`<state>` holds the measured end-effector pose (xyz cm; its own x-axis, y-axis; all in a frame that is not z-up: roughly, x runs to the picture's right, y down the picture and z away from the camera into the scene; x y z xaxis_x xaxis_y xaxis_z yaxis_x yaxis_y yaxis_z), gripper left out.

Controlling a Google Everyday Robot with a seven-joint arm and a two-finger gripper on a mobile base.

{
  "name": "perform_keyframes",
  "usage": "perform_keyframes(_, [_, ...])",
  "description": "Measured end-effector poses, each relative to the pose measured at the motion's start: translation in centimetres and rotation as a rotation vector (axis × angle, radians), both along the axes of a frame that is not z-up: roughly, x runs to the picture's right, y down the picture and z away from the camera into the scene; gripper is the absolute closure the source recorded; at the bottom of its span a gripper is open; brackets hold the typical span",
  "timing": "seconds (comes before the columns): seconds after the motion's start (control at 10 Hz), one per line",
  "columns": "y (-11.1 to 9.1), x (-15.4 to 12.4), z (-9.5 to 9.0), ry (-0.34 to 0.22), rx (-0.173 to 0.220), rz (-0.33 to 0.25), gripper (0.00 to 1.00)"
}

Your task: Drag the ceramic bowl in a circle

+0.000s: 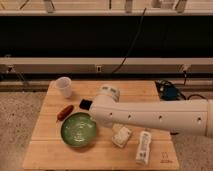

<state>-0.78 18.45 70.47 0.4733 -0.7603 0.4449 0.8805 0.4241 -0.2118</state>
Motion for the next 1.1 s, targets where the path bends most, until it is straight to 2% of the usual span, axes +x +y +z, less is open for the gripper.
perform_keyframes(0.2, [0.9, -1.6, 0.5, -0.031, -0.001, -0.019, 0.20])
perform_keyframes(0.5, [1.9, -2.3, 1.3, -0.061, -0.014, -0.030, 0.20])
perform_keyframes(1.1, [2.3, -3.9, 2.4, -0.101, -0.026, -0.050, 0.20])
